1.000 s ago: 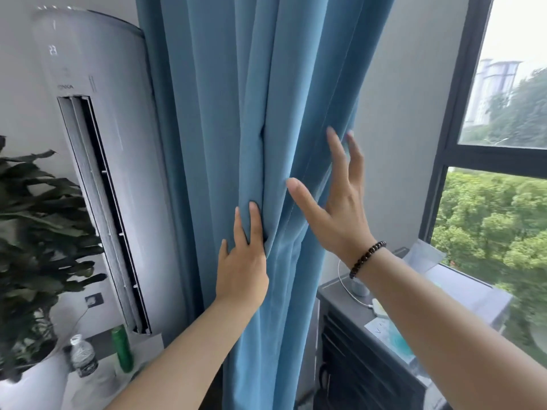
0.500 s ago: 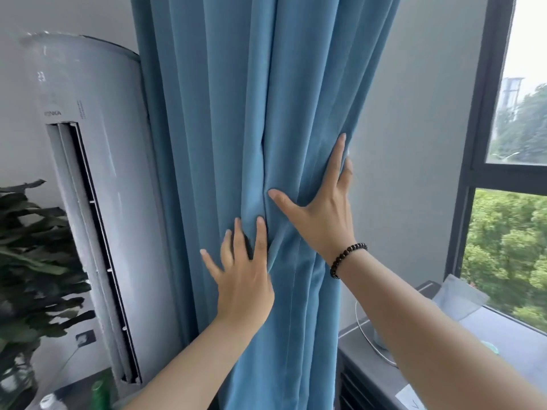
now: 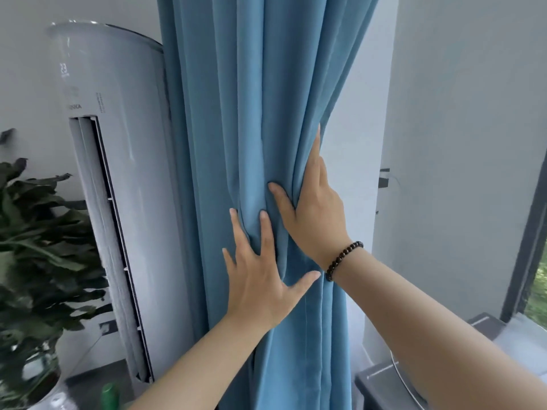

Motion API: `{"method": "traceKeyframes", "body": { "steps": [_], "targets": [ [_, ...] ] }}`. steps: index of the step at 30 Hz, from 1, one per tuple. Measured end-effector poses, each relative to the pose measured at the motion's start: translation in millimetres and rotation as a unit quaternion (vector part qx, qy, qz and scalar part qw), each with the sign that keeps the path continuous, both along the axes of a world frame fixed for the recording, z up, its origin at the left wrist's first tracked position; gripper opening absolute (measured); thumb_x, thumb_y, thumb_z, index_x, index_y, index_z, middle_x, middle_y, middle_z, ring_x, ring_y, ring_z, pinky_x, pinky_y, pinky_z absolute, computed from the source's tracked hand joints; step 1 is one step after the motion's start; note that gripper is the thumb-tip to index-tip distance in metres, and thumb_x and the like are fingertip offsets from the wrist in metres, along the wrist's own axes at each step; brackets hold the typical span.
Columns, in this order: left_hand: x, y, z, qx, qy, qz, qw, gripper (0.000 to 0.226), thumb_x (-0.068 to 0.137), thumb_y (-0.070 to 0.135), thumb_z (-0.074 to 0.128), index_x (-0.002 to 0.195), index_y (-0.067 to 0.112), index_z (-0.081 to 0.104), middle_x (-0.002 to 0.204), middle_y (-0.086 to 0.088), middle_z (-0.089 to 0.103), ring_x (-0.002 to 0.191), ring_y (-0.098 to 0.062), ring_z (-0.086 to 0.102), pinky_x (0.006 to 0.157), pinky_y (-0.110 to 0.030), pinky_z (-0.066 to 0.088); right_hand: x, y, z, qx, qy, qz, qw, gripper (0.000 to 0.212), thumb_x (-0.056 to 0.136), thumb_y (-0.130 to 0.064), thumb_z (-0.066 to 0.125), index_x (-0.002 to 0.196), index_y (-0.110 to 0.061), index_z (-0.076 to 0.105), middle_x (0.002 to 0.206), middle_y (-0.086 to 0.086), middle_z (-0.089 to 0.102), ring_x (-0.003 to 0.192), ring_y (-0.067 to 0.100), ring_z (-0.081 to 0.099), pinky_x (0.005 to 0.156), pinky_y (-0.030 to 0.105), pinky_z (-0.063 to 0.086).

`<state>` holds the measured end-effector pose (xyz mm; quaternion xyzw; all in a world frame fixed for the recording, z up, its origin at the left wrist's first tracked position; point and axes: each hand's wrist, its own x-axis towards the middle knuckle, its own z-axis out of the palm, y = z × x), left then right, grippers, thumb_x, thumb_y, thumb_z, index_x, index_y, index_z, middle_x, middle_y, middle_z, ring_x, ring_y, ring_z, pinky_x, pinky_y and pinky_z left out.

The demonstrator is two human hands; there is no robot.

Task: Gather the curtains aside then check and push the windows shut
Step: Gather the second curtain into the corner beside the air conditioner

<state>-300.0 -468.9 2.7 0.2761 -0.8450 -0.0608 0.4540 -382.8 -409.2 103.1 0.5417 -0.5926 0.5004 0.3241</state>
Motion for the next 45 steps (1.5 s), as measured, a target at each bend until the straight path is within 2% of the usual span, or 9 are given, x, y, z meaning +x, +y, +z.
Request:
{"method": "traceKeyframes", "body": {
  "steps": [5, 7, 10, 16, 20, 24, 31, 38, 45],
  "targets": [
    [-15.9, -26.1, -3.1, -0.040, 0.014, 0.047, 0.998, 0.134, 0.068, 0.050, 0.079, 0.146, 0.027, -0.028, 0.156, -0.024, -0.017, 0.145, -0.039, 0.010, 0.103, -0.068, 0.032, -11.8, -17.7, 2.4, 0.013, 0.020, 0.063, 0.998, 0.084, 0.092, -0.052, 0.044, 0.152, -0.018, -0.004, 0.136, 0.005, 0.038, 0.114, 0.023, 0.049, 0.087, 0.042, 0.051],
    [-20.5, -36.0, -3.7, -0.053, 0.012, 0.059, 0.997, 0.135, 0.068, 0.044, 0.082, 0.147, 0.026, -0.027, 0.156, -0.028, -0.009, 0.145, -0.038, 0.008, 0.101, -0.069, 0.034, -18.8, -28.5, 1.6, -0.006, 0.033, 0.051, 0.998, 0.091, 0.088, -0.061, 0.043, 0.152, -0.013, -0.001, 0.153, 0.011, 0.018, 0.140, 0.024, 0.024, 0.109, 0.046, 0.034],
    [-27.6, -47.5, -7.8, -0.056, 0.010, 0.063, 0.996, 0.124, 0.073, 0.041, 0.078, 0.151, 0.023, -0.017, 0.156, -0.028, 0.003, 0.146, -0.038, 0.004, 0.103, -0.070, 0.029, -23.2, -44.7, -1.5, -0.027, 0.030, 0.024, 0.999, 0.102, 0.083, -0.067, 0.047, 0.150, -0.017, -0.012, 0.157, 0.017, -0.010, 0.148, 0.028, -0.005, 0.113, 0.059, 0.021],
    [-35.2, -67.6, -15.4, -0.014, -0.013, 0.054, 0.998, 0.082, 0.088, 0.064, 0.032, 0.149, 0.036, -0.015, 0.161, -0.015, 0.004, 0.145, -0.040, -0.017, 0.113, -0.066, 0.005, -41.2, -70.9, -11.0, -0.068, 0.111, 0.016, 0.991, 0.081, 0.090, -0.055, 0.050, 0.145, -0.028, -0.003, 0.153, 0.023, -0.001, 0.144, 0.047, 0.005, 0.105, 0.067, 0.025],
    [-33.4, -77.9, -18.1, 0.015, 0.001, 0.035, 0.999, 0.091, 0.078, 0.086, 0.018, 0.141, 0.043, -0.033, 0.155, -0.002, -0.033, 0.141, -0.029, -0.034, 0.114, -0.062, -0.007, -51.1, -86.6, -13.3, -0.014, 0.116, 0.008, 0.993, 0.074, 0.091, -0.057, 0.043, 0.147, -0.034, 0.001, 0.157, 0.020, 0.004, 0.146, 0.041, 0.001, 0.108, 0.067, 0.018],
    [-35.6, -90.3, -16.1, 0.034, 0.004, 0.078, 0.996, 0.118, 0.061, 0.097, 0.032, 0.139, 0.041, -0.037, 0.148, 0.000, -0.045, 0.140, -0.030, -0.034, 0.114, -0.063, -0.003, -61.5, -106.1, -22.2, 0.022, 0.125, 0.027, 0.992, 0.071, 0.091, -0.059, 0.043, 0.147, -0.028, 0.012, 0.158, 0.018, 0.015, 0.146, 0.039, 0.008, 0.109, 0.062, 0.027],
    [-36.5, -104.8, -10.3, 0.053, 0.056, 0.073, 0.994, 0.126, 0.060, 0.082, 0.059, 0.129, 0.052, -0.042, 0.156, -0.001, -0.026, 0.148, -0.026, -0.006, 0.117, -0.054, 0.020, -63.3, -134.9, -25.8, -0.015, 0.147, 0.076, 0.986, 0.067, 0.094, -0.050, 0.049, 0.147, -0.021, 0.020, 0.153, 0.022, 0.025, 0.145, 0.040, 0.013, 0.105, 0.053, 0.039],
    [-34.4, -139.1, -20.5, 0.024, 0.109, -0.009, 0.994, 0.088, 0.084, 0.040, 0.064, 0.147, 0.039, 0.003, 0.151, -0.017, 0.018, 0.142, -0.032, 0.025, 0.109, -0.050, 0.037, -54.7, -149.3, -32.3, -0.028, 0.148, 0.126, 0.981, 0.066, 0.093, -0.060, 0.033, 0.144, -0.031, 0.002, 0.143, 0.034, 0.030, 0.136, 0.049, 0.028, 0.101, 0.060, 0.038],
    [-34.5, -170.8, -18.5, -0.016, 0.068, -0.007, 0.997, 0.102, 0.090, 0.033, 0.062, 0.141, 0.054, -0.024, 0.151, -0.021, 0.025, 0.138, -0.042, 0.030, 0.105, -0.057, 0.038, -53.1, -187.2, -35.6, -0.114, 0.096, 0.107, 0.983, 0.081, 0.092, -0.060, 0.035, 0.147, -0.034, -0.019, 0.150, 0.022, -0.004, 0.143, 0.046, 0.004, 0.105, 0.066, 0.026]
  ]
}}
